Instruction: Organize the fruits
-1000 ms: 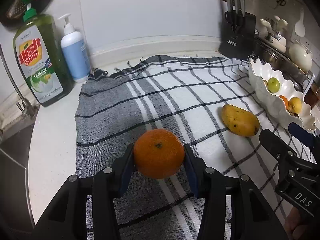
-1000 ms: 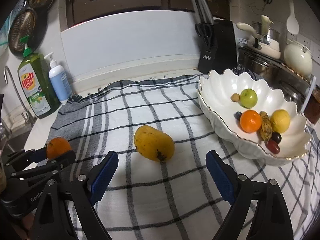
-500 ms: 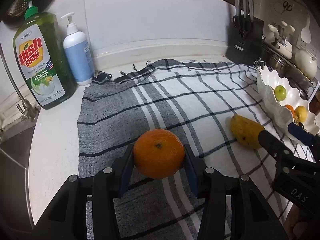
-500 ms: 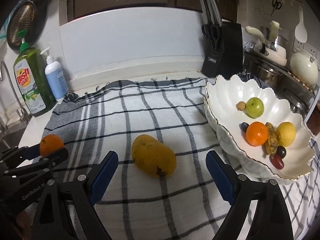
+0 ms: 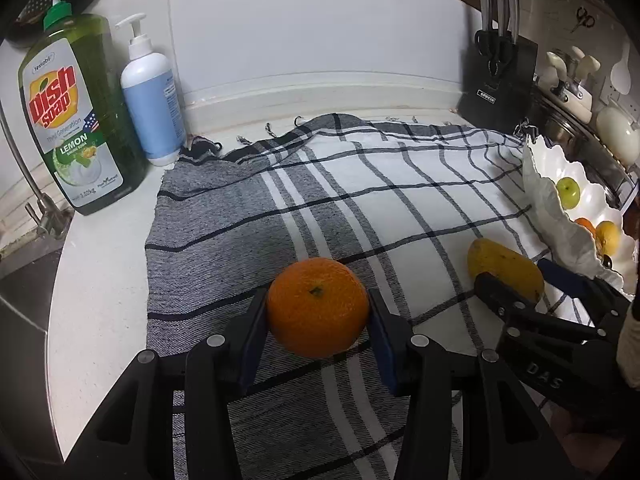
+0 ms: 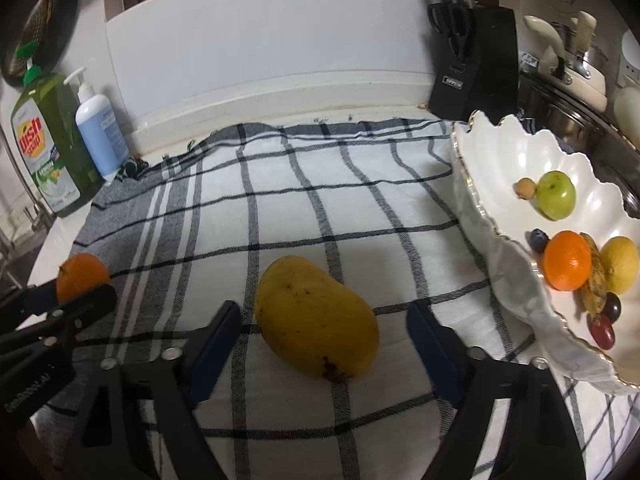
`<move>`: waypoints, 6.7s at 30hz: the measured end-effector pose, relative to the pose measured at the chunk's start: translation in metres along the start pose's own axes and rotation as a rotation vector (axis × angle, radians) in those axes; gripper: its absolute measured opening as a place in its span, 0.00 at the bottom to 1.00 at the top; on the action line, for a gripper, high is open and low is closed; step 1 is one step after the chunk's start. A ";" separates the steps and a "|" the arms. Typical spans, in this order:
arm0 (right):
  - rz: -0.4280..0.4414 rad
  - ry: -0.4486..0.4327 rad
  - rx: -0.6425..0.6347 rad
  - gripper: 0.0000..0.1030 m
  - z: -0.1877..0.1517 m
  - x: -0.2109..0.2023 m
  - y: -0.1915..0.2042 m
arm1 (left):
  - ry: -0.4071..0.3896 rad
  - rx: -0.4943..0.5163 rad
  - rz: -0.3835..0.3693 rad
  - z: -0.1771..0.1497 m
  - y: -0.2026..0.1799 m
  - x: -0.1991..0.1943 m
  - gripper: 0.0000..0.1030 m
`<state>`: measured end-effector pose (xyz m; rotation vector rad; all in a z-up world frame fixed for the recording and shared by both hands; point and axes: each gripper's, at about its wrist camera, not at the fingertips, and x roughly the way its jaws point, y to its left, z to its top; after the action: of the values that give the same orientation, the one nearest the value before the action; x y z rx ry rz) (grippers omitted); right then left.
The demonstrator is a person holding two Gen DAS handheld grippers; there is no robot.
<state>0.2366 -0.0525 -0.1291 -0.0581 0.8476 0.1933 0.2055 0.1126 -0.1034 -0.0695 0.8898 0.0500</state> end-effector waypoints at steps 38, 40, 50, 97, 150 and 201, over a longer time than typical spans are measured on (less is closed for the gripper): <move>0.001 -0.096 0.045 0.57 0.000 -0.074 -0.027 | -0.073 0.062 -0.016 0.006 -0.039 -0.053 0.45; -0.002 -0.109 0.051 0.57 0.000 -0.081 -0.031 | -0.079 0.067 -0.021 0.007 -0.044 -0.058 0.45; -0.029 -0.163 0.088 0.57 -0.001 -0.118 -0.062 | -0.113 0.113 -0.060 0.015 -0.082 -0.082 0.45; -0.241 -0.107 0.292 0.63 -0.001 -0.097 -0.230 | -0.094 0.308 -0.233 0.069 -0.256 -0.008 0.65; -0.352 -0.325 0.326 0.94 -0.096 -0.280 -0.117 | -0.263 0.218 -0.169 -0.049 -0.136 -0.201 0.95; -0.347 -0.287 0.326 0.94 -0.175 -0.318 -0.079 | -0.237 0.205 -0.116 -0.139 -0.095 -0.242 1.00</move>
<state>-0.0830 -0.1993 -0.0087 0.1263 0.5622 -0.2586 -0.0474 0.0027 0.0013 0.0756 0.6483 -0.1386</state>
